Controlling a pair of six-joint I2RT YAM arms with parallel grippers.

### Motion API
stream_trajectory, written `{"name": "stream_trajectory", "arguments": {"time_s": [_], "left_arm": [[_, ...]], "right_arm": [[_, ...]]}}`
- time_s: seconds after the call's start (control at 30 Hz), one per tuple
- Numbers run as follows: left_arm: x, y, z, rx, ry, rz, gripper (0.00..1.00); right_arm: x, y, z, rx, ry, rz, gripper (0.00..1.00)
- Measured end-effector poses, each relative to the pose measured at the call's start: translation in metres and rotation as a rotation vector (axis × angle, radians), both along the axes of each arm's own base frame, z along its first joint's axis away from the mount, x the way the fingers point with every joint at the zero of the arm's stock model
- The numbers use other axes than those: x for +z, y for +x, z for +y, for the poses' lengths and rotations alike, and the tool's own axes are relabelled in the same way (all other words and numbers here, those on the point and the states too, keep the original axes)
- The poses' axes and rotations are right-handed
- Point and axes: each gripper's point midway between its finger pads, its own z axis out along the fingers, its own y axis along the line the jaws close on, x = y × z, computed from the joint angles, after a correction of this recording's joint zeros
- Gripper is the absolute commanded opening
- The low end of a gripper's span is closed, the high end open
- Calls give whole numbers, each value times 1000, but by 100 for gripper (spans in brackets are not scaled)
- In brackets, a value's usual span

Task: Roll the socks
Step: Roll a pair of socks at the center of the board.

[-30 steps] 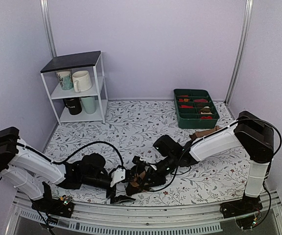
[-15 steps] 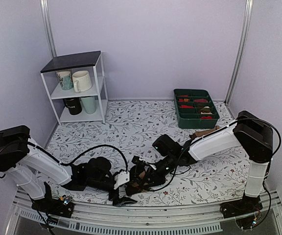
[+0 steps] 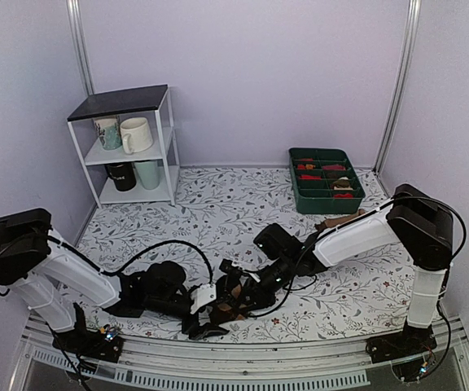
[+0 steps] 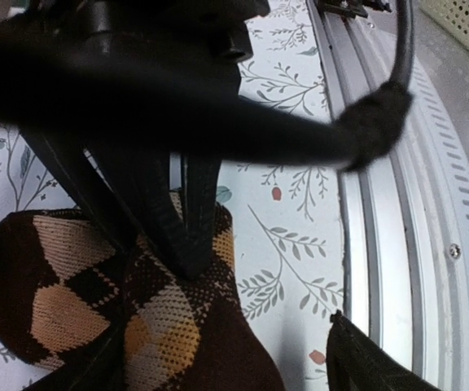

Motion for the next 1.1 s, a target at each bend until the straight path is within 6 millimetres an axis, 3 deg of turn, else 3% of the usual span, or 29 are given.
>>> {"name": "stream_trajectory", "arguments": {"time_s": [0.17, 0.57, 0.8, 1.0, 1.1], "left_arm": [[4, 1, 2, 11, -4, -8, 67], [49, 8, 3, 34, -112, -97, 71], [13, 3, 7, 13, -17, -48, 63], [6, 6, 3, 18, -3, -44, 59], [3, 8, 1, 26, 3, -45, 52]], "right_arm": [[0, 0, 0, 0, 1, 5, 14], [0, 1, 0, -4, 1, 21, 14], [0, 1, 0, -3, 5, 33, 14], [-1, 1, 0, -2, 5, 38, 14], [-1, 1, 0, -1, 4, 41, 14]]}}
